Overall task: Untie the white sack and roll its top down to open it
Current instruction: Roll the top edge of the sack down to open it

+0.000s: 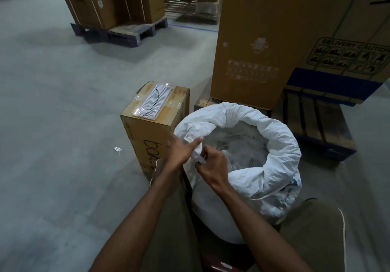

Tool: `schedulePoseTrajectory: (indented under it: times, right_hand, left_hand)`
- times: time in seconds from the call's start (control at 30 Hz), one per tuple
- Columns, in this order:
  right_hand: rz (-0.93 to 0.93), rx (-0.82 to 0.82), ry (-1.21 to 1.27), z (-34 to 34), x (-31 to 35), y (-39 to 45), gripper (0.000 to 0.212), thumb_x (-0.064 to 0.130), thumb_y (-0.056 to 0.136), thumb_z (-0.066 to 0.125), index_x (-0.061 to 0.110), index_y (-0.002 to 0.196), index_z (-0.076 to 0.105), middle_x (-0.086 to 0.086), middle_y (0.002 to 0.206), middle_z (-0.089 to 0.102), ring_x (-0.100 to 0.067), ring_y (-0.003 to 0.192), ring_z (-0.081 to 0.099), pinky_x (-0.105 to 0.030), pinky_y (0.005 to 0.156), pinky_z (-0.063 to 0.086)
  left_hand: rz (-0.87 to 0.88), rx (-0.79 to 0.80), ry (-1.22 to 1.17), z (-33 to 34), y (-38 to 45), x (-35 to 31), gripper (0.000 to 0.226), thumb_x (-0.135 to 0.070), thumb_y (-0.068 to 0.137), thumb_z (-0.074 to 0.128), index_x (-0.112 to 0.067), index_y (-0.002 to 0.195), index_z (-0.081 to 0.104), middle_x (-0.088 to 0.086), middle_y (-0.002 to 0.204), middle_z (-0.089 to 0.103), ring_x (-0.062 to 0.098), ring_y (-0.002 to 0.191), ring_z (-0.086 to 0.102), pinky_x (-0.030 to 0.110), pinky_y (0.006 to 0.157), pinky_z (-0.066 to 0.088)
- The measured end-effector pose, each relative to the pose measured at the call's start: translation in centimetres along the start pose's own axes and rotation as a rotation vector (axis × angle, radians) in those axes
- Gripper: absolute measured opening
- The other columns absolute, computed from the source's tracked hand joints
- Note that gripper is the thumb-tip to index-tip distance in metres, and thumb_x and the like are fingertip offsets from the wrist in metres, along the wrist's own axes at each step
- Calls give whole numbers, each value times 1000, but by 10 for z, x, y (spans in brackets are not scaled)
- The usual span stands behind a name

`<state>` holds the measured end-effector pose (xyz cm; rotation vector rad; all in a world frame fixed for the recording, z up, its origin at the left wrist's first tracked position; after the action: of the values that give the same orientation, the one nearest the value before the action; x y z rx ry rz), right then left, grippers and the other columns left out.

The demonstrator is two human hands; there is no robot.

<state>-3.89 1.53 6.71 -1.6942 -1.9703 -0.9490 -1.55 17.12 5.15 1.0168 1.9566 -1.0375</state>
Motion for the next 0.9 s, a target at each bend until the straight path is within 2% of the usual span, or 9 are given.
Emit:
schedulePoseTrajectory:
  times: [0.07, 0.2, 0.37, 0.53, 0.6, 0.7, 0.8, 0.83, 0.9]
  right_hand:
    - [-39, -22, -63, 1, 1, -3, 21, 19, 73, 76, 17, 73, 55, 3, 65, 62, -20, 60, 59, -34, 54, 47]
    - [-68, -21, -130, -6, 2, -5, 22, 16, 73, 74, 19, 80, 54, 2, 72, 65, -21, 63, 60, -34, 55, 48]
    - [8, -38, -77, -15, -2, -5, 25, 24, 72, 74, 27, 85, 53, 11, 79, 64, -13, 70, 60, -31, 57, 45]
    - [12, 335, 276, -12, -7, 9, 34, 32, 67, 78, 24, 95, 61, 7, 93, 64, -12, 82, 62, -34, 71, 56]
    - [4, 332, 315, -22, -9, 22, 40, 24, 70, 70, 22, 109, 61, 2, 111, 60, -15, 98, 59, -36, 82, 54]
    - [-239, 208, -248, -29, -2, 61, 91, 12, 69, 73, 26, 151, 38, -4, 151, 38, -26, 136, 41, -48, 109, 42]
    - [-451, 374, -614, 0, 5, 97, 122, 16, 68, 82, 31, 165, 8, -8, 172, 9, -35, 158, 3, -59, 125, 11]
    - [-504, 418, -654, 11, 6, 106, 119, 16, 67, 83, 27, 164, 15, -11, 170, 17, -35, 158, 7, -59, 126, 9]
    - [-522, 480, -581, 26, 5, 122, 93, 15, 67, 84, 17, 149, 41, -14, 146, 54, -35, 143, 43, -52, 119, 33]
  left_hand:
    - [-134, 146, -310, 19, 7, 5, 77, -51, 71, 90, -2, 123, 62, 15, 121, 71, 27, 106, 72, 45, 93, 60]
    - [-182, 192, -553, 37, 3, -3, 22, -24, 88, 81, -7, 98, 69, 8, 89, 75, 19, 77, 73, 28, 65, 59]
    - [-200, 308, -927, 35, -3, -31, 32, -15, 87, 64, -1, 116, 67, 12, 95, 76, 23, 78, 73, 27, 65, 58]
    - [-229, 559, -894, 37, -10, -33, 49, -11, 80, 58, 2, 126, 64, 17, 93, 69, 31, 77, 66, 41, 81, 53]
    - [-223, 608, -836, 36, -5, -28, 58, -5, 74, 54, 1, 131, 62, 18, 99, 68, 34, 82, 66, 45, 83, 55]
    - [-264, 596, -783, 38, -3, -24, 51, 0, 76, 45, 0, 122, 67, 18, 92, 71, 32, 76, 69, 41, 73, 60]
    - [-277, 625, -710, 40, 1, -22, 41, 1, 72, 46, 1, 103, 72, 20, 91, 70, 32, 77, 68, 37, 69, 61]
    - [-289, 635, -682, 40, 3, -20, 37, 0, 70, 48, 0, 99, 71, 19, 91, 69, 31, 77, 67, 36, 68, 61]
    - [-301, 632, -560, 36, 10, -17, 35, -5, 73, 58, 1, 105, 69, 17, 92, 73, 28, 78, 69, 35, 70, 62]
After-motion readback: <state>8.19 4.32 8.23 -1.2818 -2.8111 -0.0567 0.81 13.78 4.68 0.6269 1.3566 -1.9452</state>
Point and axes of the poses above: each hand's wrist, its own y-axis towards the middle knuckle, its own z-axis out of the palm, x = y × z, the point moved 7 cm from there along y, towards the middle knuckle
